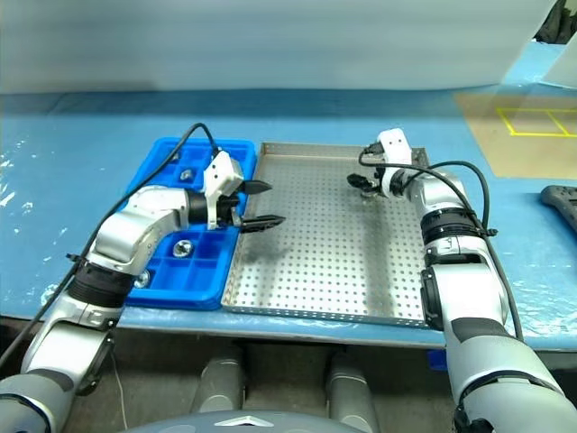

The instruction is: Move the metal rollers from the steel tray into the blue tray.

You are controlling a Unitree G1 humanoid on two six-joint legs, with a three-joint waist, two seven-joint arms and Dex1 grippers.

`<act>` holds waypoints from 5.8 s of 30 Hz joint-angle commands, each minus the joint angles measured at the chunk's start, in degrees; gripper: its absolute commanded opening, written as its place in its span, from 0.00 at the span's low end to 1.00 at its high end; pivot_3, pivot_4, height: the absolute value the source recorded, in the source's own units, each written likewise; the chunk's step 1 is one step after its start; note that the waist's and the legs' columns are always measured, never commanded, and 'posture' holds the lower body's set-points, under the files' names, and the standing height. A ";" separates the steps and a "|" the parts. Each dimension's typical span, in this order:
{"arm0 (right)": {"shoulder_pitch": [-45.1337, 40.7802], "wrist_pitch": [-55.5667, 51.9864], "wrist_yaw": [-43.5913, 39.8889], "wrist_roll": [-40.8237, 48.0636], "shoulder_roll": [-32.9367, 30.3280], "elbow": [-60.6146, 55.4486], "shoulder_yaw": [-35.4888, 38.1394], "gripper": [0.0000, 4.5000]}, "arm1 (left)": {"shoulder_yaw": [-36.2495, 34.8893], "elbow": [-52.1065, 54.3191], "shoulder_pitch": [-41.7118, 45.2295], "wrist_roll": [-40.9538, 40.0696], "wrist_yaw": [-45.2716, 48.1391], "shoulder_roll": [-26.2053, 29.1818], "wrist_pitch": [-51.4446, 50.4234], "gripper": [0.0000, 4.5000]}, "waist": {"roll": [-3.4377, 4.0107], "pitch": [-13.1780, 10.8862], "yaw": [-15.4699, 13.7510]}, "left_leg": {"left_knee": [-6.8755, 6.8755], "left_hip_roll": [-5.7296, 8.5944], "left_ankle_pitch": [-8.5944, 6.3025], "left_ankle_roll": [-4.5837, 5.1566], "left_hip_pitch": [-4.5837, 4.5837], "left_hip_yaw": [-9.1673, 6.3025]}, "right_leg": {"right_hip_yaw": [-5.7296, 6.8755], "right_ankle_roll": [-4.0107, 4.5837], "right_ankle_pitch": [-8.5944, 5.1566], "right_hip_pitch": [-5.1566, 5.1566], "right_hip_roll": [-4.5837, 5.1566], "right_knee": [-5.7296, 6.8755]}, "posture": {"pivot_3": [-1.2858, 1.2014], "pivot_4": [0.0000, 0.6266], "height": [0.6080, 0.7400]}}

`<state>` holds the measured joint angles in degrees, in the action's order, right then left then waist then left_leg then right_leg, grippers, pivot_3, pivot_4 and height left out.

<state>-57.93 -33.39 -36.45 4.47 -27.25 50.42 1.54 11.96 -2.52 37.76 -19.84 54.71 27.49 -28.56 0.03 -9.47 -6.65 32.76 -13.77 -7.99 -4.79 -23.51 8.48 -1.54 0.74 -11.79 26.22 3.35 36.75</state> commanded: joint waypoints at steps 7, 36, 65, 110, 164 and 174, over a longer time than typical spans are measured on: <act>-5.15 -1.22 -6.38 -1.78 -4.54 4.74 -1.60 0.99 | 0.04 -0.81 1.36 1.39 2.32 -1.47 2.02 1.00 | 0.00 0.00 0.77 | 0.04 0.01 -0.02 0.03 0.00 0.03 | 0.01 0.01 0.00 -0.02 0.01 0.00 | 0.52 0.24 1.00; -9.64 4.32 -8.69 -4.39 -1.70 16.23 -2.43 0.99 | -0.68 0.28 0.23 1.61 2.58 -1.53 1.35 1.00 | 0.01 -0.01 1.10 | 0.08 -0.02 -0.09 0.16 -0.01 0.06 | 0.03 0.03 0.00 -0.01 0.03 -0.01 | 0.53 0.24 1.00; -1.71 21.02 -8.16 0.82 5.94 -1.66 1.15 0.36 | -6.64 6.13 -4.81 0.09 -2.03 -0.32 1.57 1.00 | 0.03 -0.02 1.12 | -0.02 -0.10 -0.14 0.25 -0.03 0.10 | 0.03 0.07 -0.03 0.09 0.02 -0.07 | 0.55 0.24 1.00; 1.00 5.35 -37.22 3.29 12.79 -30.88 -24.56 0.36 | -35.55 53.77 -47.21 -27.67 -18.37 17.18 -21.02 1.00 | -0.01 -0.06 -7.25 | -0.66 -0.19 -0.24 0.38 -0.28 -0.11 | 0.11 0.11 -0.12 0.08 -0.01 -0.95 | 0.73 0.24 1.00; 3.97 8.15 -39.00 -10.69 10.92 -35.21 -42.09 0.36 | -38.29 54.89 -51.23 -37.40 -24.34 24.23 -20.21 1.00 | -0.09 0.03 -13.19 | -0.58 -0.04 -0.24 0.38 0.62 -0.14 | -0.30 -0.39 -0.37 -0.26 -0.03 -0.12 | 0.73 0.24 1.00; 4.00 2.51 -39.30 -6.32 12.18 -37.00 -36.51 0.84 | -36.48 52.98 -48.86 -36.58 -23.09 24.77 -19.84 1.00 | -0.09 0.05 -14.00 | -0.46 -0.02 -0.24 0.38 0.39 -0.14 | -0.28 -0.45 -0.43 -0.24 -0.02 -0.21 | 0.72 0.24 1.00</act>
<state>-54.51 -28.96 -74.67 -3.27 -14.95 14.16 -36.35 -24.47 50.04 -11.58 -56.48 31.02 51.66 -49.70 -0.06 -9.43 -20.65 32.31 -13.80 -8.24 -4.41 -23.13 8.34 -1.82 0.29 -12.22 26.01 3.32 36.53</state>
